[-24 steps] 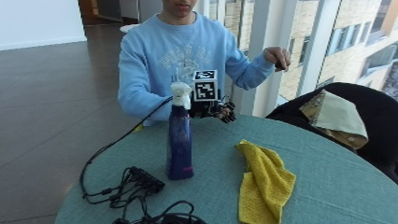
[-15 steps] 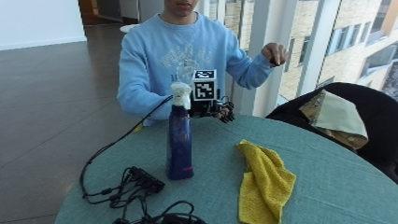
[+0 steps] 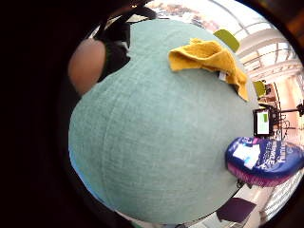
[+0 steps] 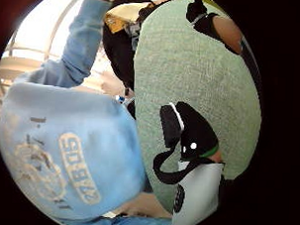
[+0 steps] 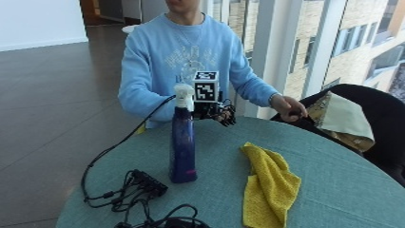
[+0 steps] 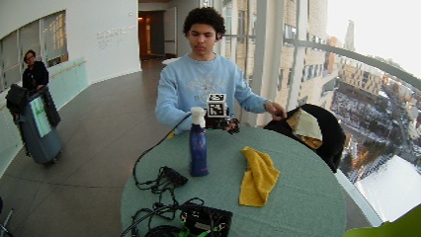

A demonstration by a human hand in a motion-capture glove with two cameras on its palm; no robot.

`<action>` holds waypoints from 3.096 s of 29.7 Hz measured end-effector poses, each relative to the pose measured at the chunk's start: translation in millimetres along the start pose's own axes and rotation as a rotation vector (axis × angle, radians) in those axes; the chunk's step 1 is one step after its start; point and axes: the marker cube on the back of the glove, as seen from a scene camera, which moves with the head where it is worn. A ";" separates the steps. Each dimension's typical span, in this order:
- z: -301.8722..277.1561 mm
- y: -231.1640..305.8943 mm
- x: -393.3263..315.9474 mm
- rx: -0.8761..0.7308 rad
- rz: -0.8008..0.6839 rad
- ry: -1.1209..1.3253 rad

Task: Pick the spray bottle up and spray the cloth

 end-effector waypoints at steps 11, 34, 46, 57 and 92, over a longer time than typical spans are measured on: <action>-14.5 36.6 5.4 0.063 0.136 -0.025; -64.9 170.0 89.0 0.533 0.834 -0.106; -63.2 170.4 147.9 0.642 0.949 -0.234; -62.0 132.3 195.1 0.739 0.865 -0.513; -81.1 87.2 235.9 0.839 0.811 -0.741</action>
